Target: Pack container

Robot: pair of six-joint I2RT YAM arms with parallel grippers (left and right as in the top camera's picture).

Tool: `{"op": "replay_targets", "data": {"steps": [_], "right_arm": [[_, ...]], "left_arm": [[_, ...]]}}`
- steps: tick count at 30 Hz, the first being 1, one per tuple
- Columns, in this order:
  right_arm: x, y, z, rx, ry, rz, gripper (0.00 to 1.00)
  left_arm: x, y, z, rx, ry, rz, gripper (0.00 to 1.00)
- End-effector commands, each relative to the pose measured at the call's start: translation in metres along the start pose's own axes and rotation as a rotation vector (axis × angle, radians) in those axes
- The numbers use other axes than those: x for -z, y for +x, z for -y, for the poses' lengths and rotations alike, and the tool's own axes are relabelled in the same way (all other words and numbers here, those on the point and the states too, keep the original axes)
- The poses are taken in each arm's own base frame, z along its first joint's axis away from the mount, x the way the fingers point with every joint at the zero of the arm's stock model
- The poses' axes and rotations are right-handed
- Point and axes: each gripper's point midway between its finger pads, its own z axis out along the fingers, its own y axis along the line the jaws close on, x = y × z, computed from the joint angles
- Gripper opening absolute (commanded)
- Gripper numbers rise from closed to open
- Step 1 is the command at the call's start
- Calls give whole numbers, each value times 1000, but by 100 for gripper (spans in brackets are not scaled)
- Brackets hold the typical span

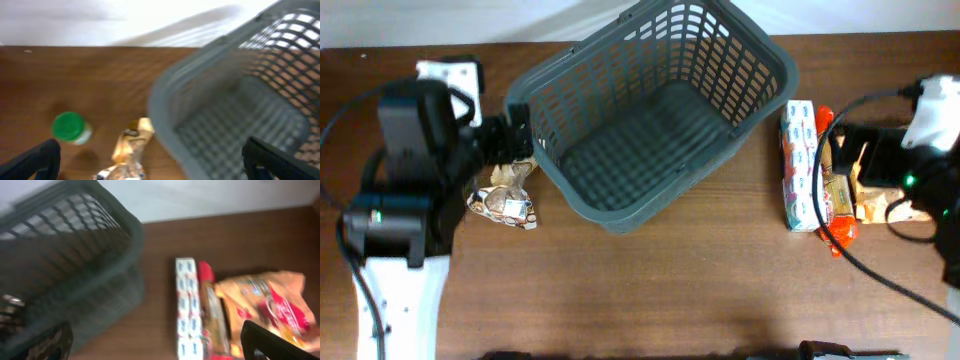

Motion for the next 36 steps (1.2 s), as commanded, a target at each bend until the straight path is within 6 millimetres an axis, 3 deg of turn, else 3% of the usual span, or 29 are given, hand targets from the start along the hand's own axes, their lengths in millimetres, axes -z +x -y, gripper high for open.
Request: {"op": "replay_targets", "data": {"steps": [1,2,4,5,7,8,12,15,16,17,18,20,22,24,27,32,36], "right_arm": [[-8,-10,-9,1,-64,-15,84],[-14,-9,-7,-2,-57,-30,76],[-31,-6,5,-51,-3,-71,47],[-38,-4,9,-62,12,-90,31],[-55,1,13,-73,15,-135,9],[-62,3,14,-84,17,-151,4],[-82,10,17,-132,15,-201,4],[-92,5,14,-161,-12,-191,4],[-93,1,10,-166,-35,-180,4],[-93,-1,5,-166,-60,-171,4],[-94,-4,1,-169,-84,-163,4],[-94,-11,-5,-191,-123,-139,4],[-94,-19,-11,-210,-157,-113,4],[-98,-26,-17,-245,-190,-93,4],[-109,-29,-35,-212,-228,-93,4],[-134,-26,-76,-145,-307,-115,4],[-167,-6,-86,-146,-282,-195,4]], "left_arm": [[7,-11,40,-10,234,-2,99],[10,-11,49,-11,293,0,99],[14,-9,60,-11,360,-11,99],[15,-8,61,-11,361,-15,99],[15,-6,58,-17,327,-19,99],[15,-6,55,-19,302,-18,99],[24,-8,51,-19,283,-18,99],[46,-20,55,-79,290,15,99],[54,-25,57,-84,295,31,89],[61,-30,60,-90,304,46,56],[67,-33,64,-97,313,59,30],[78,-37,76,-121,348,73,2],[85,-33,93,-154,392,66,2],[92,-16,119,-260,468,28,2],[96,27,157,-453,583,-97,2],[93,89,190,-685,697,-311,2],[86,125,210,-783,747,-461,2]]}}
